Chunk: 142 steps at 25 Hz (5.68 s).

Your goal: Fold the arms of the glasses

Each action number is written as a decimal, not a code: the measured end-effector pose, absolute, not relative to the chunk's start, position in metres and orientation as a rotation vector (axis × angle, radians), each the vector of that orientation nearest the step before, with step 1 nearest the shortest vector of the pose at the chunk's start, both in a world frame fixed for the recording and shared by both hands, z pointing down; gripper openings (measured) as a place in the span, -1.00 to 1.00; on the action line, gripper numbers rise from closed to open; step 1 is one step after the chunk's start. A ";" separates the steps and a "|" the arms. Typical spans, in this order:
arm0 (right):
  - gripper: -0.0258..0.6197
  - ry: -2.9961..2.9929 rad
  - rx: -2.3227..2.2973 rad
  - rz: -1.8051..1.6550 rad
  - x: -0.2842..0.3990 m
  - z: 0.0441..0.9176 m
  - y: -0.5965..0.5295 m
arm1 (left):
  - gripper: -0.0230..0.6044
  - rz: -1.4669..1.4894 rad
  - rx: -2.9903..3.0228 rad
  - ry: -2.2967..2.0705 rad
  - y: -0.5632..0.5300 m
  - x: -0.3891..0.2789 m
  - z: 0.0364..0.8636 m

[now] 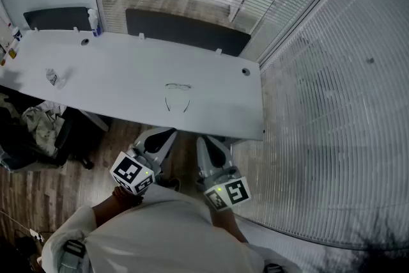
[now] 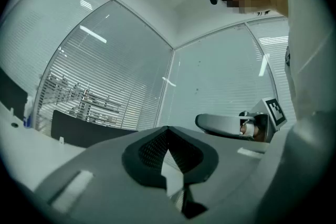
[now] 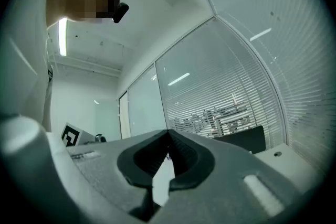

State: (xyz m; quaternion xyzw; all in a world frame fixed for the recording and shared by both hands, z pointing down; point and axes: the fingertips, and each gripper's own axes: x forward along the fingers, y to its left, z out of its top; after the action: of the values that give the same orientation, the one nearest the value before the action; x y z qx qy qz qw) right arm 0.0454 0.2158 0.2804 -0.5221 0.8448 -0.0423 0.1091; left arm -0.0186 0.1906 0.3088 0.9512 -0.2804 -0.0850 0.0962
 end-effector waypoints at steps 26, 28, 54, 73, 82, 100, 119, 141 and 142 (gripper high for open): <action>-0.92 2.481 -1.509 -0.205 0.078 0.290 0.210 | -0.92 -0.189 2.760 -0.841 0.182 0.012 0.320; -0.92 2.482 -1.498 -0.221 0.084 0.291 0.212 | -0.92 -0.180 2.756 -0.843 0.183 0.018 0.325; -0.92 2.582 -1.435 -0.230 0.063 0.304 0.075 | -0.92 -0.219 2.719 -0.970 0.049 -0.011 0.340; -0.92 2.556 -1.568 -0.229 0.069 0.295 -0.058 | -0.92 -0.102 2.774 -0.832 -0.082 -0.009 0.329; -0.92 2.595 -1.587 -0.440 0.069 0.346 -0.059 | -0.92 0.011 2.649 -0.819 -0.074 -0.005 0.393; -0.86 2.597 -1.646 -0.759 0.087 0.459 -0.073 | -0.70 0.394 2.748 -0.750 -0.111 0.001 0.505; -0.76 2.636 -1.943 -1.243 0.123 0.676 -0.094 | -0.55 1.058 2.707 -0.362 -0.149 0.022 0.714; -0.74 2.500 -1.815 -1.578 0.088 0.729 -0.085 | -0.61 1.024 2.656 -0.332 -0.127 0.023 0.724; -0.74 2.497 -1.810 -1.580 0.086 0.730 -0.087 | -0.61 1.025 2.656 -0.326 -0.126 0.024 0.725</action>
State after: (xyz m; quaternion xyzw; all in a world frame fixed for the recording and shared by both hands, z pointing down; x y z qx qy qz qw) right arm 0.0859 -0.0868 0.7297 -0.5155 0.7112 -0.4501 -0.1609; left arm 0.0238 -0.1255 0.7248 0.9180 -0.1127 0.3545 0.1376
